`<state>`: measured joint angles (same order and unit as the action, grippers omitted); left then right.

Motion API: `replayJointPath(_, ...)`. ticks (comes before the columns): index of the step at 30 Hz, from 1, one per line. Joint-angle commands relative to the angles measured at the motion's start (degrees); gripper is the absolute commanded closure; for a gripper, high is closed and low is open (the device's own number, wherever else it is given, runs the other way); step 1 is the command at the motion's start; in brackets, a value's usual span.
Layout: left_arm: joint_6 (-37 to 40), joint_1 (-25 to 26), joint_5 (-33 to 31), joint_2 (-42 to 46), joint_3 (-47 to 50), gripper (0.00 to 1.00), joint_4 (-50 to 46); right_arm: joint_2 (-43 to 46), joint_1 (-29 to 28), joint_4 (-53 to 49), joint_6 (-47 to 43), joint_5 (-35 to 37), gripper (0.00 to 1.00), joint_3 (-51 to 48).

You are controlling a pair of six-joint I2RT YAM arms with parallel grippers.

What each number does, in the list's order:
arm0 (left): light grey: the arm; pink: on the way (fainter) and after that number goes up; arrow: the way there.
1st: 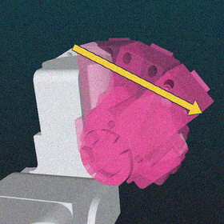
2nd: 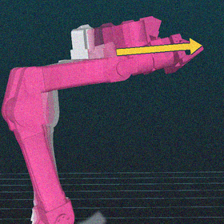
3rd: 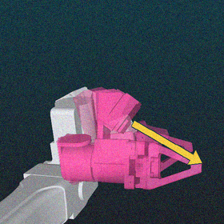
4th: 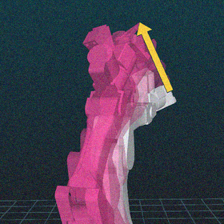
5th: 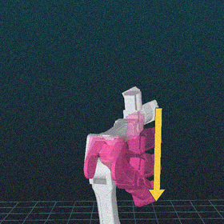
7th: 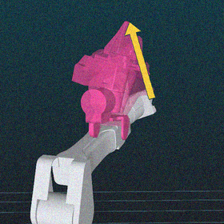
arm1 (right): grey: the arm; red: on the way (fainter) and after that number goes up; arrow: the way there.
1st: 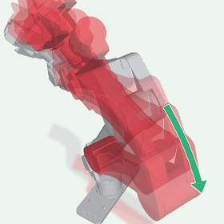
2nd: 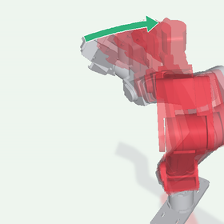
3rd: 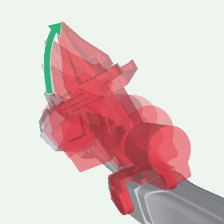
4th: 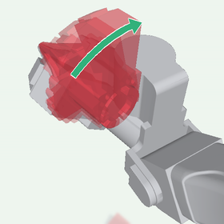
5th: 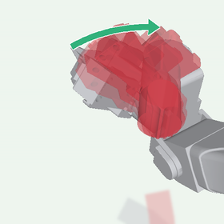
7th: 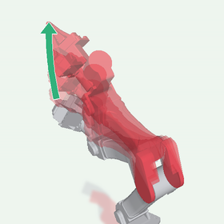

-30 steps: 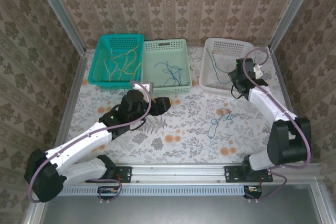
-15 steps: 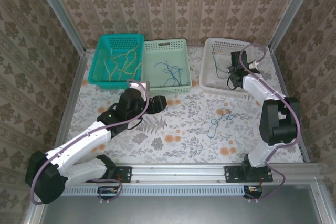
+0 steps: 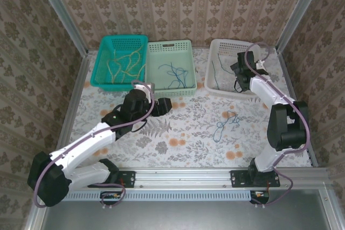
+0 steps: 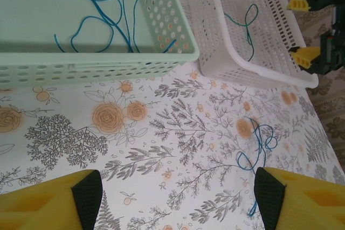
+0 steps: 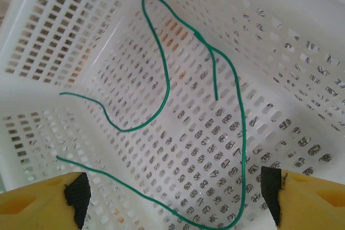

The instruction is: Untangle the cables

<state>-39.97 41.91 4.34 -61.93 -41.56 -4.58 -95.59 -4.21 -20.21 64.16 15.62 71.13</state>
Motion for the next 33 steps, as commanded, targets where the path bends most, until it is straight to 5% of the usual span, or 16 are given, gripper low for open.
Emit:
replayJointPath(1, 1.3, -0.2, 1.3, -1.1, -2.3, 0.22, 1.0, 2.8, -0.8, -4.8, -9.0, -2.6, 0.13, 3.6)
replayJointPath(15, 1.6, 0.0, 2.2, -2.8, -2.4, 0.21, 2.3, 11.9, -3.3, -23.1, -30.7, -8.5, 0.12, 4.5)
replayJointPath(24, 2.3, 0.1, 4.5, -5.6, -3.6, 0.20, 3.7, 20.7, -10.8, -27.4, -23.8, -12.4, 0.22, -11.7)
replayJointPath(33, 2.3, 0.3, 5.1, -6.1, -3.8, 0.20, 3.7, 16.3, -16.9, -22.3, -19.3, -18.1, 0.31, -17.5)
